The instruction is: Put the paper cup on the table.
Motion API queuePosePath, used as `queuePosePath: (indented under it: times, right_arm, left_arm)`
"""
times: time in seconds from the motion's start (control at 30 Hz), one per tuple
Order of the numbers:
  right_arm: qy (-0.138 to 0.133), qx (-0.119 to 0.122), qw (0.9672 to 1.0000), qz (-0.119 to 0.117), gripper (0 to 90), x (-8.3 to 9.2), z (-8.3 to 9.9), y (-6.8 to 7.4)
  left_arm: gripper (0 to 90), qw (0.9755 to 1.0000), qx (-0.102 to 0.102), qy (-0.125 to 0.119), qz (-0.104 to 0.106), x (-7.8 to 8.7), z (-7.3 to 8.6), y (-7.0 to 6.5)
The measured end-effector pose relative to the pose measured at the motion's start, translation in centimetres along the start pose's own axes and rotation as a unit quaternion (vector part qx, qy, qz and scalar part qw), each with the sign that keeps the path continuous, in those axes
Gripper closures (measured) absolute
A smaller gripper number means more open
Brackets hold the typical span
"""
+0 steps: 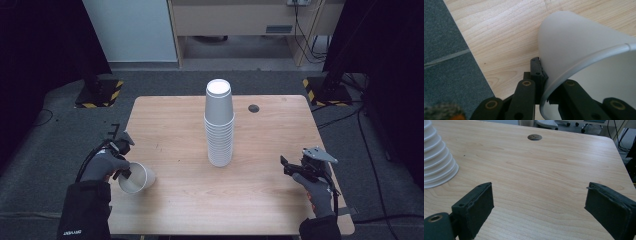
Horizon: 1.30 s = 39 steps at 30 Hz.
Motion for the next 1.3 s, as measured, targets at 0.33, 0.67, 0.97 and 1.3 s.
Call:
queuePosePath:
  times: [0.33, 0.67, 0.97, 1.3]
  right_arm:
    - [0.001, -0.001, 1.0000, -0.002, 8.1, 0.0, 0.0, 0.0]
    - [0.001, -0.001, 1.0000, -0.003, 8.1, 0.0, 0.0, 0.0]
    - [0.003, -0.001, 1.0000, -0.002, 8.1, -0.1, 0.0, 0.0]
    - [0.003, -0.006, 1.0000, -0.001, 7.6, 0.0, 0.0, 0.0]
  left_arm:
    - [85.5, 0.9989, 0.014, 0.043, 0.009, -1.2, -0.3, -0.2]
    - [80.0, 0.9998, 0.014, -0.012, 0.012, -1.8, -1.6, -0.2]
    - [62.5, 0.9932, 0.012, -0.110, 0.037, -1.8, -1.7, 0.0]
    - [35.7, 0.9356, 0.006, -0.346, 0.069, 0.9, -0.5, -0.5]
Point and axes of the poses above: each handheld gripper's, and its own axes: x roughly backward along the jaws, z roughly out of its underside, y roughly to its left, the point moved 5 cm from there along -x, roughly forward along the jaws, and after that the axes turned 2 degrees about x, right-handed, at the moved point
